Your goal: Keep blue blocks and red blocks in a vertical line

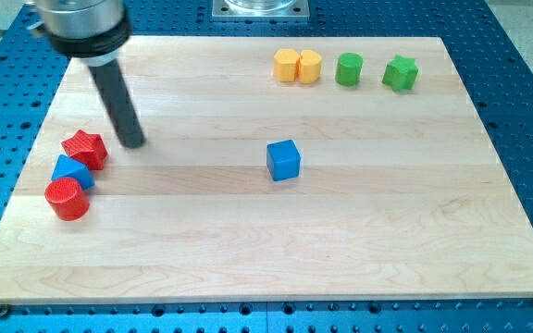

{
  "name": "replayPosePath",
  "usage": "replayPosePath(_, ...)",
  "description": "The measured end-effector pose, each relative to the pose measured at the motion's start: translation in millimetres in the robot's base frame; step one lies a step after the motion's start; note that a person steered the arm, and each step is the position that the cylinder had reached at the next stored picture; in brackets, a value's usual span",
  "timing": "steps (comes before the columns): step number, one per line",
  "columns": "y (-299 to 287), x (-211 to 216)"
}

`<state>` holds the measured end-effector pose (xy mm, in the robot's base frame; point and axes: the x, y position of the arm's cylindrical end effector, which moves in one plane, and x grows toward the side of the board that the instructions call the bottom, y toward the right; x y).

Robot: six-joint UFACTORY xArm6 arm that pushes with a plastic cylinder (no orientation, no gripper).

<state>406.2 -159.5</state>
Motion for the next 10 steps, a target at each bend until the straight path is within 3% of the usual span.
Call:
replayPosePath(1, 76, -21)
replayPosePath(2, 196, -21)
replayPosePath(3, 251, 30)
replayPosePath(4, 175, 72)
replayPosePath(5, 154, 35)
replayPosePath(6, 87, 11)
replayPosePath(7, 79, 85)
replayPosePath(9, 113, -14)
replayPosePath(10, 159, -56)
